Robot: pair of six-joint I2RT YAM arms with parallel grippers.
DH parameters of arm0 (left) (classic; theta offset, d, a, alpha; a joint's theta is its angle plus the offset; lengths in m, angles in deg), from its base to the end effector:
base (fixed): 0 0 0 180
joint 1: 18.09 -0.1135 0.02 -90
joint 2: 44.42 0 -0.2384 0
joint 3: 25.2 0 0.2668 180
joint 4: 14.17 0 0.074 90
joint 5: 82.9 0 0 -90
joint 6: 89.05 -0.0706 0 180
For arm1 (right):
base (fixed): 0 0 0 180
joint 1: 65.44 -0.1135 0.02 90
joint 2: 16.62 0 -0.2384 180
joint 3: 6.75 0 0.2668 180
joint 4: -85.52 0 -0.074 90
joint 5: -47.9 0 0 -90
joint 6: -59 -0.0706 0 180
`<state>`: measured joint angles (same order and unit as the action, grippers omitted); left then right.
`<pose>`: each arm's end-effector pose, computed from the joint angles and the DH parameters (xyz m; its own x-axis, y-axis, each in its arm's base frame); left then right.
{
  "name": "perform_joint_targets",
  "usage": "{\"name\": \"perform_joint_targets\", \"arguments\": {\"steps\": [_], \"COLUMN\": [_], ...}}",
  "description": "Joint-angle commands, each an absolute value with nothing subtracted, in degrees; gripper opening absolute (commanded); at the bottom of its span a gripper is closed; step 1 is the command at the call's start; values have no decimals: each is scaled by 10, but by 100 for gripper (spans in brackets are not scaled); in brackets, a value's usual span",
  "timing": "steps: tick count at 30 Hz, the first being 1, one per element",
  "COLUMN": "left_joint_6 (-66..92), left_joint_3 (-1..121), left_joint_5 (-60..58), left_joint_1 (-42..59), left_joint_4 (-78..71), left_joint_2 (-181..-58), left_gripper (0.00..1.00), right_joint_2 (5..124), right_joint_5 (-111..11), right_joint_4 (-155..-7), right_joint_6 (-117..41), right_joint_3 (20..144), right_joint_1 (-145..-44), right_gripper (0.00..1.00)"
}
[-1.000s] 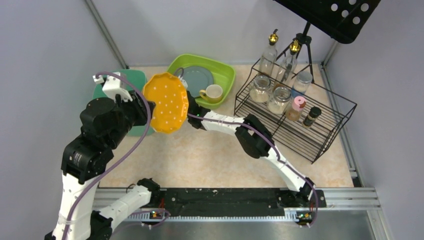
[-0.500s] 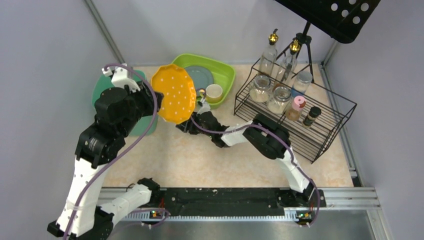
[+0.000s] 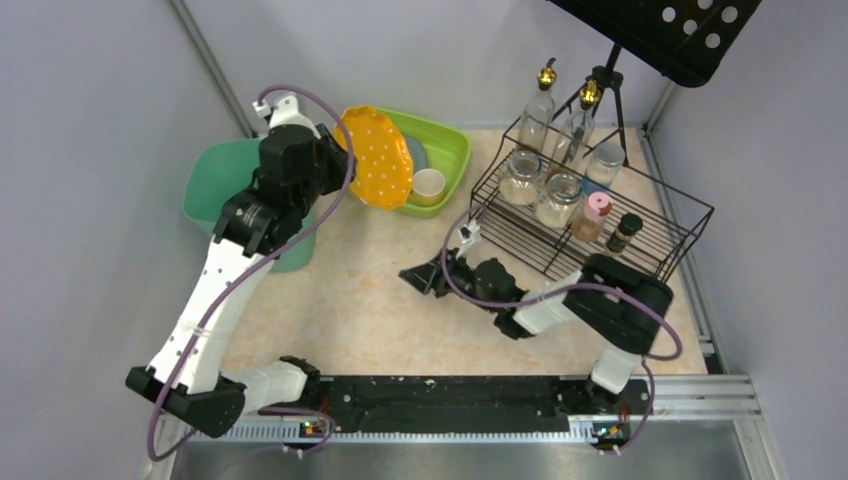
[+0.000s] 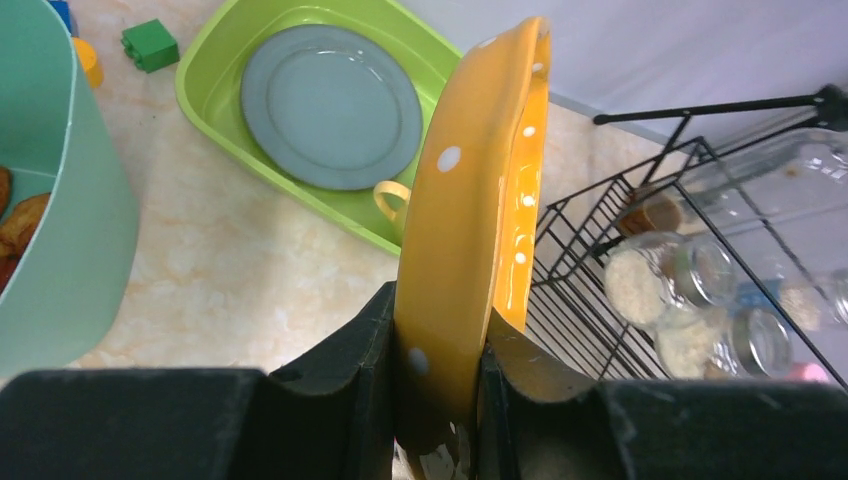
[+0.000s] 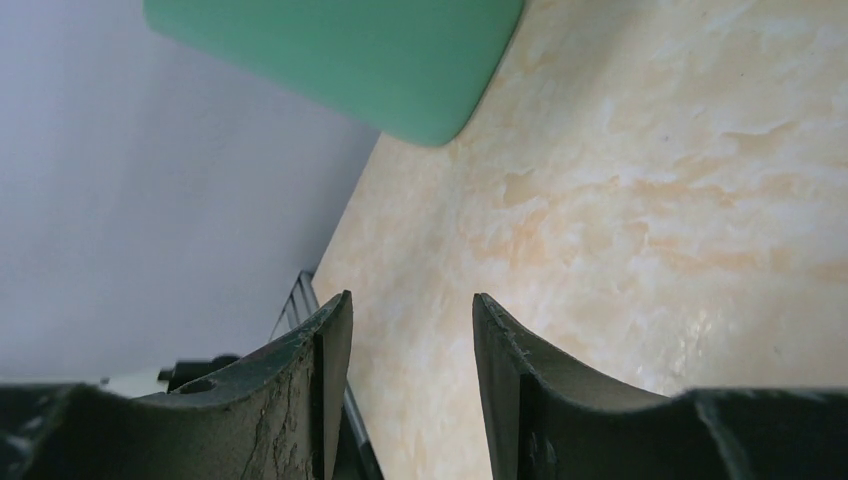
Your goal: Clear the kitchen counter
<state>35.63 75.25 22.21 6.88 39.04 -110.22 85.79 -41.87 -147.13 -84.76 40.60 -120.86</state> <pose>0.2584 -0.1000 0.4374 -0.3417 -0.4468 -0.8268 -0.0133 0.8819 -0.4712 0.2094 0.3032 0.1215 -0.6763 0.4400 -0.5908 -0.4661 0.3654 0.8057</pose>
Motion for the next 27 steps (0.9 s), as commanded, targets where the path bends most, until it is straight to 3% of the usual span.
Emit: {"name": "perform_joint_targets", "arguments": {"steps": [1,10,22,27], "left_joint_6": [395,478,581,619], "left_joint_3": [831,896,1002,1086], "left_joint_5": [263,161,74,43], "left_joint_1": [64,-35,-97,-99], "left_joint_4": [266,229,169,169], "left_joint_2": [-1139,-1295,-1518,-1633], "left_gripper": [0,0,0,0], "right_joint_2": [744,496,73,-31], "right_joint_5": [-425,-344,-308,-294], "right_joint_4": [-1516,-1297,-939,-830], "right_joint_6": [-805,-681,-662,-666], "right_joint_3": [335,265,197,195], "right_joint_1": [-1243,-1358,-1379,-1380], "right_gripper": [47,47,47,47]}}
